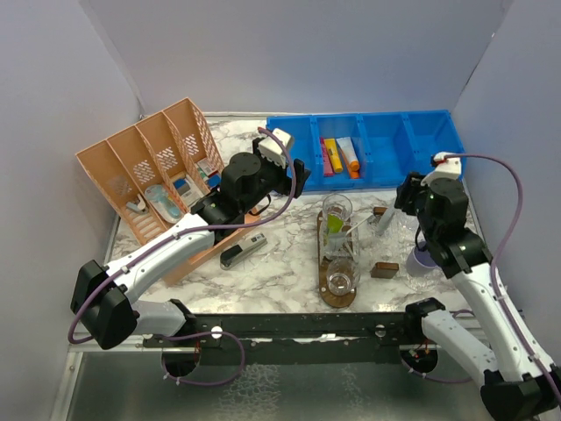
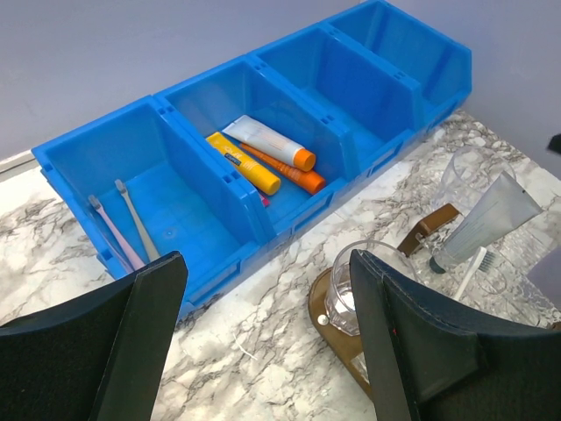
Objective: Prepare toiletry sets of a toothbrush and toothpaste on the tray
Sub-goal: Place the toothpaste in the toothpaste holder, then pick up the toothpaste from the storage box.
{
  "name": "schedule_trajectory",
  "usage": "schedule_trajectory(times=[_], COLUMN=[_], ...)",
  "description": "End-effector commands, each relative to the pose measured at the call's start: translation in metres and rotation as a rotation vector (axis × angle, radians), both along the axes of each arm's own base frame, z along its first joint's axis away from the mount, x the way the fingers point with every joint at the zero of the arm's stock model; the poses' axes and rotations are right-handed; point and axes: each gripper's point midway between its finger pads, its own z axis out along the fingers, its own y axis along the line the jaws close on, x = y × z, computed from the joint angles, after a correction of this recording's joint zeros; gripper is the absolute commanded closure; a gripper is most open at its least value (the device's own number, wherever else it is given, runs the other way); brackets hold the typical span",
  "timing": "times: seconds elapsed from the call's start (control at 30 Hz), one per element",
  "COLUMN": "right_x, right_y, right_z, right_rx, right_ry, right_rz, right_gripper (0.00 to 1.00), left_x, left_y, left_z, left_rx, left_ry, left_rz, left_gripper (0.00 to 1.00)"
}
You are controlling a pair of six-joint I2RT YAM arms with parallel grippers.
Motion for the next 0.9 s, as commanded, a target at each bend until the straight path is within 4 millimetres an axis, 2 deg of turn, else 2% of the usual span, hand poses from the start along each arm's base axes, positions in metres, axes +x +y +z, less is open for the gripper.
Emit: schedule_trajectory(times=[0.0,0.1,0.17,0.33,0.4,0.43,0.57,0.67,0.87], right_x=[-0.013,-0.019,-0.017,0.005,0.02,0.031,0.073,0.105,0.162], right_y=[0.014,0.029,0.043,0.075,0.083,0.086,0.096,0.102,0.106], right_z=[0.048,0.06,0.061,0.05,0.047,0.041,0.038,0.026,-0.012], right_rx=[0.039,0.07,0.073,0.044,0.04,0.039,0.031,0.001,-0.114], right_ry=[-0.125,-0.166,-0.156,-0.024,0.017,0.054,0.12,0.182,0.317], right_rz=[0.113,0.201,0.281,0.455,0.475,0.479,0.466,0.445,0.352], right_gripper=[0.5,0.46,0.44,0.44,0.44,0.44,0.45,0.46,0.49], left_x=[-0.004,-0.002,0.0,0.007,0.009,0.01,0.015,0.02,0.028], left_y=[0.001,0.001,0.002,0.008,0.01,0.012,0.018,0.023,0.032], left_z=[0.01,0.008,0.005,0.001,0.001,0.002,0.002,0.001,-0.001], left_rx=[-0.038,-0.035,-0.026,-0.017,-0.019,-0.022,-0.025,-0.029,-0.032], left_ry=[-0.013,-0.007,0.001,0.012,0.015,0.015,0.018,0.024,0.036], left_rz=[-0.016,-0.007,0.005,0.036,0.045,0.049,0.07,0.083,0.113], left_gripper=[0.22,0.22,0.22,0.22,0.22,0.22,0.22,0.22,0.22])
